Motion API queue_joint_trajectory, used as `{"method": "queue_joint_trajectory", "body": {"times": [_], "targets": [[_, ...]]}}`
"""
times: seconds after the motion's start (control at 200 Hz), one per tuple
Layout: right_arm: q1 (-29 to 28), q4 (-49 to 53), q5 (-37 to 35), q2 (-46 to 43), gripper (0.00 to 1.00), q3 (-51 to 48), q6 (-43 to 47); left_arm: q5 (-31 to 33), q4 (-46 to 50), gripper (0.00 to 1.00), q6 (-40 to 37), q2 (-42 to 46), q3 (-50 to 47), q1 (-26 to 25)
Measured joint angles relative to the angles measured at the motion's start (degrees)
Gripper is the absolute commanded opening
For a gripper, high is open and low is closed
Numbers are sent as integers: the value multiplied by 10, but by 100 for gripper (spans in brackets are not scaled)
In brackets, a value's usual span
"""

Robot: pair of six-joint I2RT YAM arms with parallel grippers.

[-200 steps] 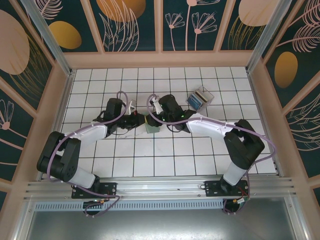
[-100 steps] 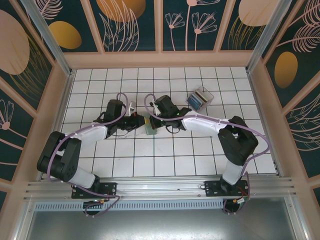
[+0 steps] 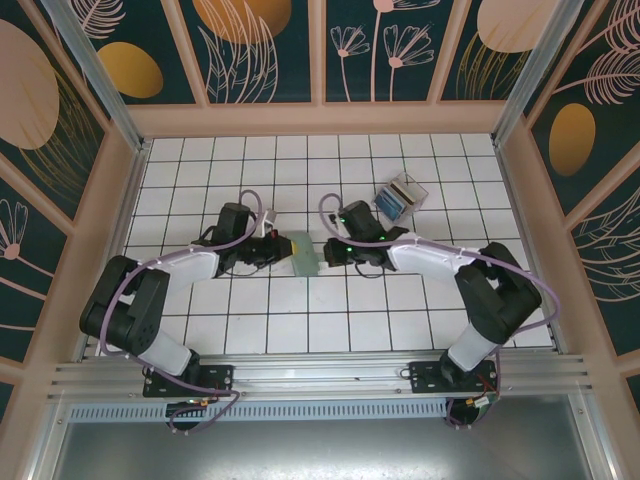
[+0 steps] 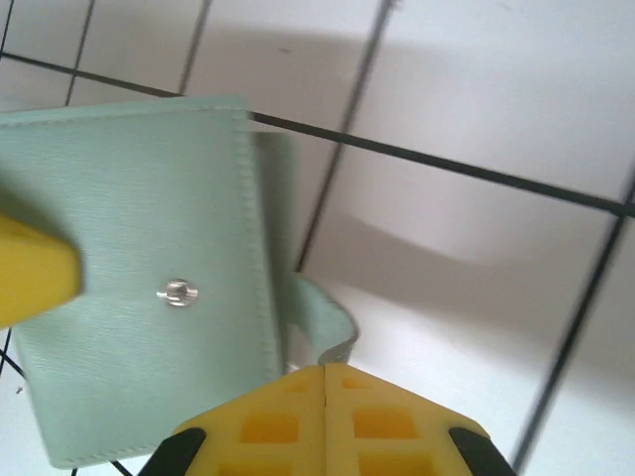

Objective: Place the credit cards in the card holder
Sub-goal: Open the card holder at the center of the table.

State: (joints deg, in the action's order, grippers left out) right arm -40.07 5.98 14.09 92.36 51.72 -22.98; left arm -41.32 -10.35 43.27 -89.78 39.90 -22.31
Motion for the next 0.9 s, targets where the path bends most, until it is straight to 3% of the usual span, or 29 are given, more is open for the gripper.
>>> {"method": "queue_joint_trajectory", "body": {"times": [0.065,0.31,0.571,0.766,0.901], "targets": [[17,-15,23,-10,0,-27,-3,1,-1,7,-2,-13,0,-8],[24,-39,92,-30,0,-49,-3,5,-6,48,-10,-105,32,-60],[47,-55,152,-95,0,-69,-15,24,-4,62,-17,-108,47,-61],[50,-87,193,-106,0,-83,-41,24,-3,82,-22,-108,52,-60],[50,-92,198,-109,0,-92,-51,17,-6,84,-16,-107,52,-57]]}}
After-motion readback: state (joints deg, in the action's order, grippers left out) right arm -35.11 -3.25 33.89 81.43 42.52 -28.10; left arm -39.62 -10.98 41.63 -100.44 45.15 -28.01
